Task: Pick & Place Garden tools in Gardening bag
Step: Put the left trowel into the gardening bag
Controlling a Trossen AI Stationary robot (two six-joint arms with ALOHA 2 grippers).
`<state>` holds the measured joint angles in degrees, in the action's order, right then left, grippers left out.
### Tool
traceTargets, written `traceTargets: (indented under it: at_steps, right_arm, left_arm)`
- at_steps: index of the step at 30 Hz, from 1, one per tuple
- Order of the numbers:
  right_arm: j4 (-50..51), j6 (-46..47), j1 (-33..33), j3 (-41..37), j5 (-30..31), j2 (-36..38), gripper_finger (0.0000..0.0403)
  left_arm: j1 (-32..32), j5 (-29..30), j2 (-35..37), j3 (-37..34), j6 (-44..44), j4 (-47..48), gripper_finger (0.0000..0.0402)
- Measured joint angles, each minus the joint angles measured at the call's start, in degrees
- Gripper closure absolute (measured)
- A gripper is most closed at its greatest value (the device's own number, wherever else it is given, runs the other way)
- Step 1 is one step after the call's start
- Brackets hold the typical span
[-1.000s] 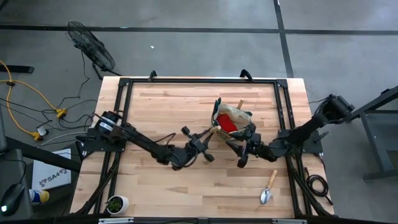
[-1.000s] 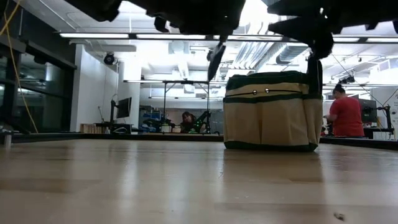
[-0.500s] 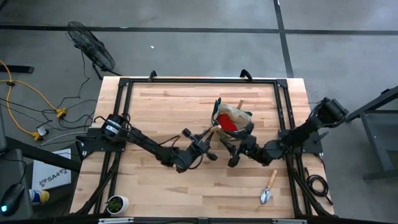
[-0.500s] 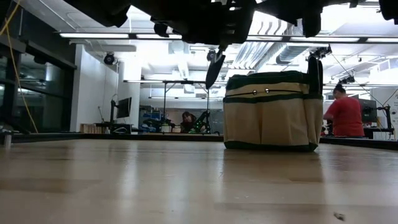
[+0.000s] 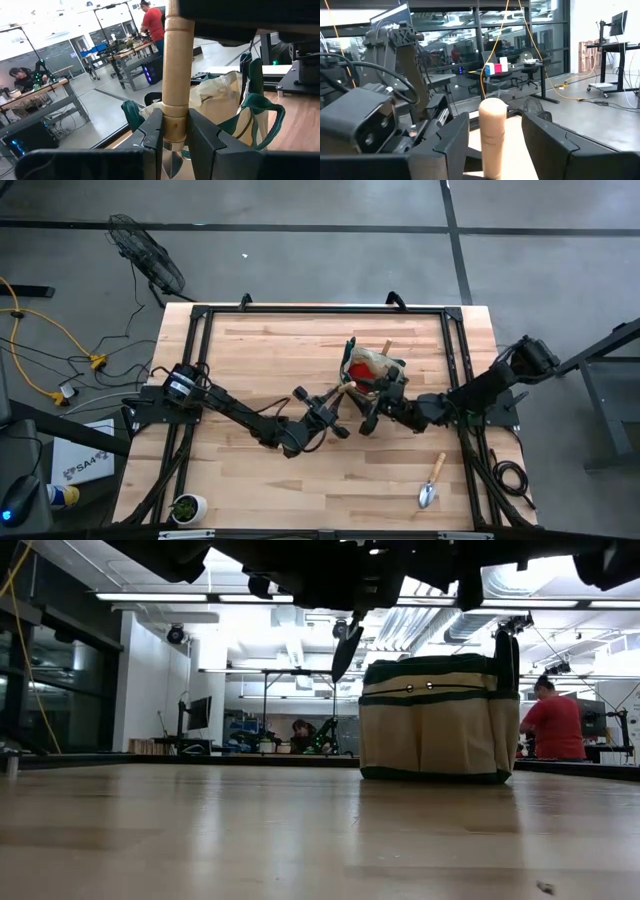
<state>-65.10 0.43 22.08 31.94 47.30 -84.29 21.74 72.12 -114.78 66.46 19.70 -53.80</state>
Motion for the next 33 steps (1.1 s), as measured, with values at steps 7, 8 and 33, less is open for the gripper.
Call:
traceTargets:
  at_steps: [7,8,33]
  right_arm:
    - [0.2,1.3,-1.9,0.0,-3.3,0.0,0.0229]
    - [0.2,1.3,-2.0,0.0,-3.3,0.0,0.0229]
    - [1.3,-0.2,-2.0,0.0,-3.9,0.0,0.0344]
  left_arm:
    - [0.0,0.0,0.0,0.0,0.0,0.2,0.0348]
    - [0.0,0.0,0.0,0.0,0.0,0.3,0.0348]
    - [0.0,0.0,0.1,0.0,-0.7,2.3,0.0338]
